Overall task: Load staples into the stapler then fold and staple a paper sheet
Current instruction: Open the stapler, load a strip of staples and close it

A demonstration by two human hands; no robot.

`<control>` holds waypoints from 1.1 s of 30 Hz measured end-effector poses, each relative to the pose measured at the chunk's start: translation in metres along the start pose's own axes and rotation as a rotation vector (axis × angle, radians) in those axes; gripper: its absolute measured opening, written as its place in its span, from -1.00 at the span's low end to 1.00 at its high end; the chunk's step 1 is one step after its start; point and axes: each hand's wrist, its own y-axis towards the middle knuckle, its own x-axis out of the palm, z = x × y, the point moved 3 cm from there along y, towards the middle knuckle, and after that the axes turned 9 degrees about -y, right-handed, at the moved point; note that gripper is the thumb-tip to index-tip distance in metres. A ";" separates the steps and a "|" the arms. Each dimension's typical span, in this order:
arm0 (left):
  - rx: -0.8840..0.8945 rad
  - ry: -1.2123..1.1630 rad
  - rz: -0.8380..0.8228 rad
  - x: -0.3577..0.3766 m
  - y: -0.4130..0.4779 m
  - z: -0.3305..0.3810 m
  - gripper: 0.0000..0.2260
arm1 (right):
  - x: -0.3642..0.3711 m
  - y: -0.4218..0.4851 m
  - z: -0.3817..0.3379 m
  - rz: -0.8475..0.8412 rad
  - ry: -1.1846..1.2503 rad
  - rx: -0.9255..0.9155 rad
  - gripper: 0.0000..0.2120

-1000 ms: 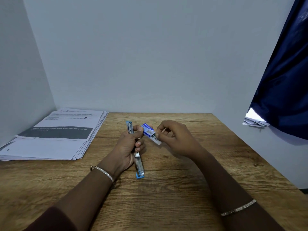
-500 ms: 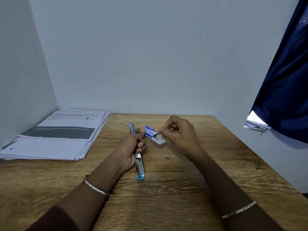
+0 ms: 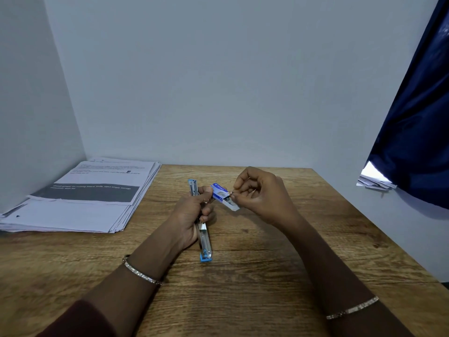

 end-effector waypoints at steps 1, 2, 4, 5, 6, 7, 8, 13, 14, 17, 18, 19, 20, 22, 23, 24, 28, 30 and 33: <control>-0.002 0.001 0.004 0.000 0.000 0.000 -0.87 | -0.001 0.000 0.000 -0.009 -0.017 -0.005 -0.84; -0.004 0.004 0.007 0.000 0.000 0.000 -0.87 | -0.001 0.001 -0.001 -0.019 -0.027 -0.007 -0.83; 0.001 0.008 0.009 0.000 0.000 0.000 -0.88 | -0.002 0.002 0.000 -0.036 -0.034 -0.004 -0.80; 0.002 0.010 0.009 0.000 0.000 0.000 -0.88 | -0.003 0.002 0.000 -0.043 -0.042 -0.005 -0.78; 0.003 0.012 0.008 0.001 0.000 0.000 -0.89 | -0.003 0.003 0.000 -0.047 -0.058 -0.011 -0.78; 0.004 0.014 0.008 0.001 0.000 0.000 -0.89 | -0.003 0.003 0.000 -0.048 -0.081 -0.021 -0.80; 0.006 0.016 0.007 0.001 0.000 0.000 -0.90 | -0.003 0.003 -0.001 -0.044 -0.101 -0.033 -0.81; 0.008 0.016 0.001 0.001 0.000 0.001 -0.88 | -0.007 0.004 0.004 0.026 0.068 0.050 -0.90; 0.009 0.009 0.001 0.001 0.000 0.000 -0.87 | -0.008 0.004 0.007 0.049 0.139 0.096 -0.92; 0.027 -0.034 0.007 0.000 0.000 0.001 -0.83 | -0.015 0.002 0.015 0.096 0.313 0.224 -0.95; 0.036 -0.051 0.009 0.000 0.001 0.001 -0.83 | -0.016 0.001 0.018 0.074 0.359 0.269 -0.94; 0.044 -0.068 0.011 -0.001 0.001 0.001 -0.83 | -0.017 0.000 0.020 0.026 0.397 0.316 -0.93; 0.052 -0.082 0.011 -0.001 0.001 0.002 -0.84 | -0.016 -0.002 0.021 -0.040 0.422 0.358 -0.90; 0.075 -0.101 0.015 -0.002 0.002 0.002 -0.85 | -0.013 -0.004 0.020 -0.168 0.435 0.405 -0.85; 0.088 -0.105 0.022 -0.003 0.003 0.002 -0.86 | -0.012 -0.005 0.019 -0.207 0.427 0.403 -0.82; 0.098 -0.106 0.031 -0.003 0.003 0.002 -0.87 | -0.010 -0.005 0.017 -0.220 0.404 0.388 -0.78; 0.109 -0.089 0.046 -0.005 0.004 0.002 -0.88 | -0.003 -0.005 0.011 -0.103 0.215 0.286 -0.69; 0.115 -0.081 0.048 -0.005 0.004 0.002 -0.89 | 0.001 -0.005 0.008 -0.035 0.190 0.262 -0.68; 0.126 -0.067 0.051 -0.006 0.004 0.002 -0.90 | 0.005 -0.005 0.008 0.031 0.223 0.279 -0.67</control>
